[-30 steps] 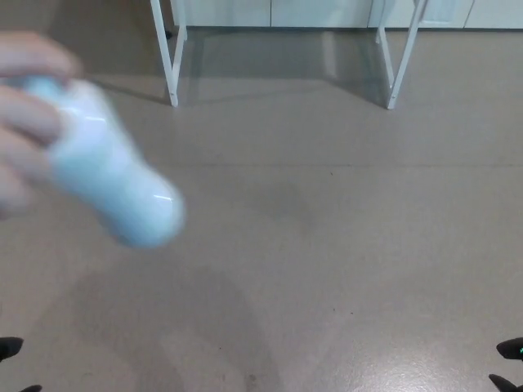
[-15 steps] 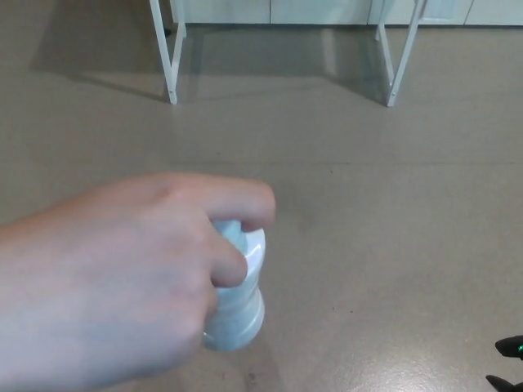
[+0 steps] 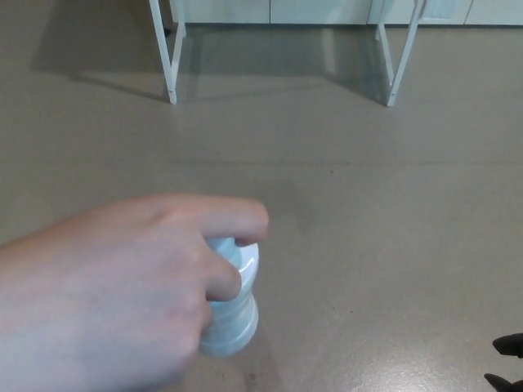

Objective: The robot picks up a bottle from a person using its left hand and walk towards the table in frontand put the bottle on the table.

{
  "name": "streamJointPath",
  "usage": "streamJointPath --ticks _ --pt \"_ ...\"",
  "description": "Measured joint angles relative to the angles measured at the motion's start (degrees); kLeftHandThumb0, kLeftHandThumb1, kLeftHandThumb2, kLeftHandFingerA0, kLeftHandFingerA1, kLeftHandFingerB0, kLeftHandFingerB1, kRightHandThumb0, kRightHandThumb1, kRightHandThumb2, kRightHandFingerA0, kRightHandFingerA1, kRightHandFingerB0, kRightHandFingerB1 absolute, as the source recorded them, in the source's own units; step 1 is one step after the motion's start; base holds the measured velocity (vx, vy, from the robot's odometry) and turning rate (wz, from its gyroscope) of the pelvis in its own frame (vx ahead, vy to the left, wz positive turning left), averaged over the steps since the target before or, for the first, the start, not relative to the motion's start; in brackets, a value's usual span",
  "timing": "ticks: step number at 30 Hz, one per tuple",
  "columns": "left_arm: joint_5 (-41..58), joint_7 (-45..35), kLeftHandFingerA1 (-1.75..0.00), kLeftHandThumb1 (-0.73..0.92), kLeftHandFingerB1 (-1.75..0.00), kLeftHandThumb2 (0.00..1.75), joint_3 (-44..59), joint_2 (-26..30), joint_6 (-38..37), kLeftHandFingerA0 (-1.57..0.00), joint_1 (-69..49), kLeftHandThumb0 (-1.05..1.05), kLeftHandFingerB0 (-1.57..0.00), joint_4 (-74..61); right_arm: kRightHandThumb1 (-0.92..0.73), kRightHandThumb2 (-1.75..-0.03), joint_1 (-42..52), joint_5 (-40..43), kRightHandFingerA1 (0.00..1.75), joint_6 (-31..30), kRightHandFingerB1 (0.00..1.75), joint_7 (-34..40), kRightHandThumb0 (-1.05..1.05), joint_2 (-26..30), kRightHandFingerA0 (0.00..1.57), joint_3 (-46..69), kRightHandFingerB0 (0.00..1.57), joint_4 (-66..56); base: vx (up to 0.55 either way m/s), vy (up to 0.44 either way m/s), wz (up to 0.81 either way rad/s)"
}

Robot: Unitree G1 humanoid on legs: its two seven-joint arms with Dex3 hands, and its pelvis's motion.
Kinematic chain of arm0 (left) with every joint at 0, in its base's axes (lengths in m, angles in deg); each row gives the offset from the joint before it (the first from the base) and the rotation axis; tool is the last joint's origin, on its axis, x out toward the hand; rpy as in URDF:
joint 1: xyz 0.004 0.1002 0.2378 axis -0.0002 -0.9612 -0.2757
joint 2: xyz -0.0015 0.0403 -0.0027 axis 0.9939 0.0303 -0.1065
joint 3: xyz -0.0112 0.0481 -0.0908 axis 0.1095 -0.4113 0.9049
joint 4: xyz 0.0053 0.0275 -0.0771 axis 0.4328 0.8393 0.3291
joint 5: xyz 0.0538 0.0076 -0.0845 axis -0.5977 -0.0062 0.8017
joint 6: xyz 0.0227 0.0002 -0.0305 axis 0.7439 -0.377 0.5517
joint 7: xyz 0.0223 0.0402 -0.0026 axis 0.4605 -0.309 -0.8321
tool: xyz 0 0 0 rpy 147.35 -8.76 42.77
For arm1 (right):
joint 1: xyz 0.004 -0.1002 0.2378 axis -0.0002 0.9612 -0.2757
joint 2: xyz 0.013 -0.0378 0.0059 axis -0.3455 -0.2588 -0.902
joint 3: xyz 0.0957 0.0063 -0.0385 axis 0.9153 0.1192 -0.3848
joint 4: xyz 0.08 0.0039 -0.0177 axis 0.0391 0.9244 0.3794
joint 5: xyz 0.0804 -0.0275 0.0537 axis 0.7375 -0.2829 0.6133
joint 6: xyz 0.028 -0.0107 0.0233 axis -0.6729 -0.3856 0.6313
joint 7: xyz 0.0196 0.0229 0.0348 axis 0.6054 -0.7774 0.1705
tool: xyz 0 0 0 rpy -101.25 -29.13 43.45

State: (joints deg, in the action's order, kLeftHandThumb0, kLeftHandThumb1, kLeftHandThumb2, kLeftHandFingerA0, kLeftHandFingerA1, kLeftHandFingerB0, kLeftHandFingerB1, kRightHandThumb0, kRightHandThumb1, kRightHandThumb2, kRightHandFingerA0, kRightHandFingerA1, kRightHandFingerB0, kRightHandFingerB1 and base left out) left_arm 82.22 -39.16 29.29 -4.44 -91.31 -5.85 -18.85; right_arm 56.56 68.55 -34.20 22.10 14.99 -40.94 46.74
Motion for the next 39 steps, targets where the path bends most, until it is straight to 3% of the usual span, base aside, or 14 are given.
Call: streamJointPath --ticks 1,2,4,6,7,9,10,12,13,18,19,26,37,39 --pt "0.33 -0.23 -0.36 0.38 -0.14 0.74 -0.27 0.00 0.00 -0.07 -1.21 -0.62 -0.07 -2.76 -0.61 -0.59 0.00 0.00 0.52 0.00 0.42 0.00 -0.57 -0.01 0.68 -0.02 0.51 0.00 0.00 0.000 0.00" --pt "0.45 -0.33 -0.31 0.45 -0.22 0.54 -0.42 0.00 0.01 -0.09 -1.74 -0.57 -0.02 -3.95 -0.61 -0.59 0.00 0.00 0.53 -0.01 0.42 0.00 -0.57 -0.01 0.69 -0.03 0.51 0.01 0.00 0.000 0.00" --pt "0.82 -0.68 -0.31 0.44 -0.22 0.55 -1.22 0.01 0.06 -0.09 -4.20 -0.57 -0.02 -10.09 -0.61 -0.59 0.00 0.00 0.53 0.00 0.42 0.00 -0.57 -0.04 0.68 -0.08 0.51 0.00 0.00 0.000 0.00" --pt "1.08 -0.95 -0.39 0.38 -0.15 0.74 -1.92 0.03 0.12 -0.06 -5.80 -0.58 -0.05 -14.74 -0.61 -0.59 0.00 0.00 0.53 -0.01 0.43 0.00 -0.57 -0.04 0.67 -0.12 0.50 0.00 0.00 0.000 0.00" --pt "1.28 -1.09 -0.33 0.44 -0.23 0.54 -2.32 0.07 0.19 -0.10 -6.64 -0.59 -0.01 -17.35 -0.61 -0.59 0.00 0.00 0.53 -0.01 0.43 0.00 -0.55 -0.05 0.65 -0.13 0.51 0.01 0.00 0.000 0.00" --pt "1.70 -1.45 -0.33 0.44 -0.24 0.53 -3.33 0.16 0.37 -0.09 -8.11 -0.58 0.00 -22.48 -0.62 -0.59 0.00 0.00 0.52 -0.01 0.43 0.00 -0.55 -0.05 0.66 -0.17 0.52 0.01 0.00 0.000 0.00" --pt "1.82 -1.54 -0.40 0.36 -0.18 0.76 -3.72 0.20 0.43 0.00 -8.61 -0.55 -0.06 -24.29 -0.62 -0.59 0.00 0.00 0.54 -0.01 0.44 0.00 -0.55 -0.05 0.71 -0.22 0.55 0.01 0.00 0.000 0.00" --pt "2.11 -1.85 -0.40 0.34 -0.18 0.73 -4.79 0.35 0.68 -0.05 -10.07 -0.55 -0.01 -29.46 -0.63 -0.59 0.01 -0.03 0.54 -0.01 0.45 0.00 -0.55 -0.05 0.71 -0.38 0.58 0.01 0.00 0.000 0.00" --pt "2.23 -1.99 -0.33 0.42 -0.24 0.53 -5.35 0.43 0.82 -0.08 -10.67 -0.59 0.00 -31.75 -0.63 -0.59 0.01 -0.05 0.54 -0.01 0.45 0.00 -0.55 -0.05 0.72 -0.48 0.58 0.01 0.00 0.000 0.00" --pt "2.83 -2.76 -0.32 0.41 -0.25 0.53 -8.69 0.87 2.21 -0.07 -13.58 -0.59 0.00 -43.64 -0.64 -0.59 0.03 -0.16 0.52 -0.02 0.45 0.00 -0.55 -0.05 0.68 -1.19 0.58 0.04 0.00 0.000 0.00" --pt "2.88 -2.93 -0.35 0.34 -0.20 0.76 -9.66 1.11 2.82 -0.01 -14.29 -0.53 0.00 -46.80 -0.64 -0.59 0.04 -0.20 0.52 -0.02 0.45 -0.01 -0.55 -0.04 0.68 -1.37 0.59 0.10 0.00 0.000 0.00" --pt "3.01 -4.17 -0.30 0.35 -0.17 0.76 -14.42 3.89 8.03 -0.01 -16.44 -0.56 0.00 -61.74 -0.64 -0.59 0.39 -0.46 0.54 -0.01 0.45 -0.10 -0.55 0.09 0.71 -2.02 0.60 0.52 0.00 0.000 0.00" --pt "2.56 -4.19 -0.44 0.41 -0.04 0.72 -20.55 2.13 18.09 -0.06 -10.33 -0.65 -0.11 -66.84 -0.64 -0.59 0.82 -1.02 0.55 -0.04 0.46 -0.14 -0.56 0.58 0.75 -2.25 0.61 0.87 0.00 0.000 0.00" --pt "2.07 -3.87 -0.47 0.36 -0.19 0.75 -21.54 1.30 19.87 -0.08 -8.57 -0.56 -0.02 -66.85 -0.63 -0.59 0.72 -1.14 0.55 -0.09 0.46 -0.12 -0.57 0.65 0.75 -2.28 0.62 0.87 0.00 0.000 0.00"
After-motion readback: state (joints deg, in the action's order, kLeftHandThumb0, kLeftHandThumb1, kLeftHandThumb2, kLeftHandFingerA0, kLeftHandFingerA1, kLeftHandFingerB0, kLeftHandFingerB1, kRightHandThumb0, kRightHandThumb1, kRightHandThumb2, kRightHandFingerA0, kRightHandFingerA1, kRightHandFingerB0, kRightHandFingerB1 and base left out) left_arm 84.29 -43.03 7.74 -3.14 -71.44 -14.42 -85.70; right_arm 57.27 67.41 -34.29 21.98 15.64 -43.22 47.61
